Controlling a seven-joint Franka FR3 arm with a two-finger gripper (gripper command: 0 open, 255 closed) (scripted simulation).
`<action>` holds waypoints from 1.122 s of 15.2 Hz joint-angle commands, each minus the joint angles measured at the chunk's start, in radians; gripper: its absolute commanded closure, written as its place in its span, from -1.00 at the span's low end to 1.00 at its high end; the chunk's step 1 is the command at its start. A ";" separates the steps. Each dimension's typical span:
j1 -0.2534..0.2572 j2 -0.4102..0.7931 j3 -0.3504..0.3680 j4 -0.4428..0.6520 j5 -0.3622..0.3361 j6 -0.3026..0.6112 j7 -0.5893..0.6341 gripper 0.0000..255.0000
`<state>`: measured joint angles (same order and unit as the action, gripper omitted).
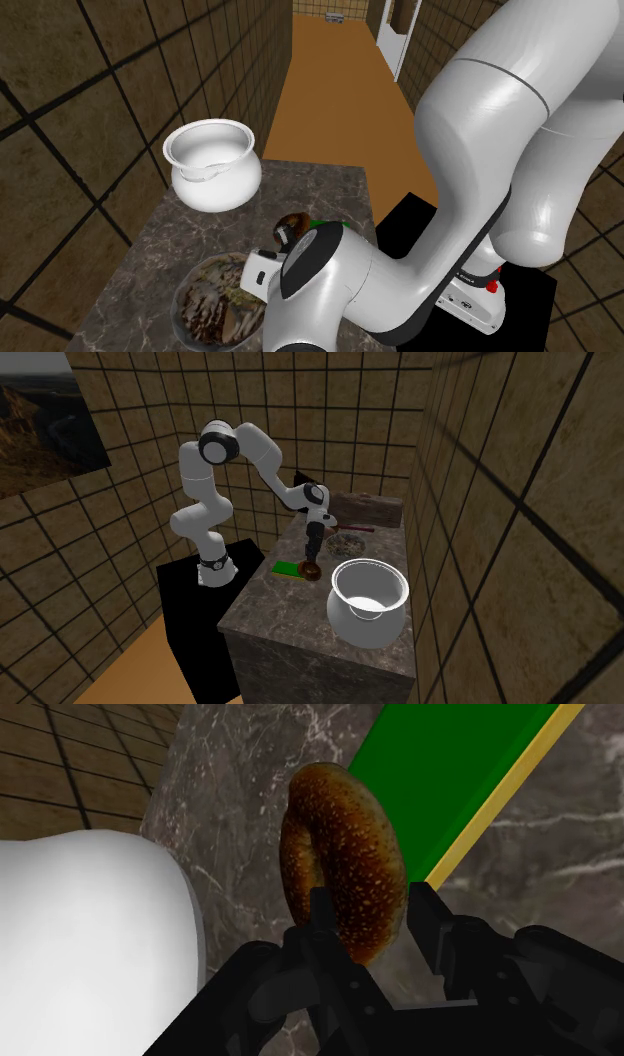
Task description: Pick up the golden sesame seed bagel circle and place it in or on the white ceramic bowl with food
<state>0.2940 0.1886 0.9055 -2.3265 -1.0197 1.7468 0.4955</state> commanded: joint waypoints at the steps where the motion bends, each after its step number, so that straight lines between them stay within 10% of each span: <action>1: 0.000 0.000 0.000 0.000 0.000 0.000 0.000 1.00; 17: -0.029 -0.149 0.023 0.004 0.104 0.014 -0.130 1.00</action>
<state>0.2639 0.0456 0.9263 -2.3291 -0.9229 1.7661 0.3751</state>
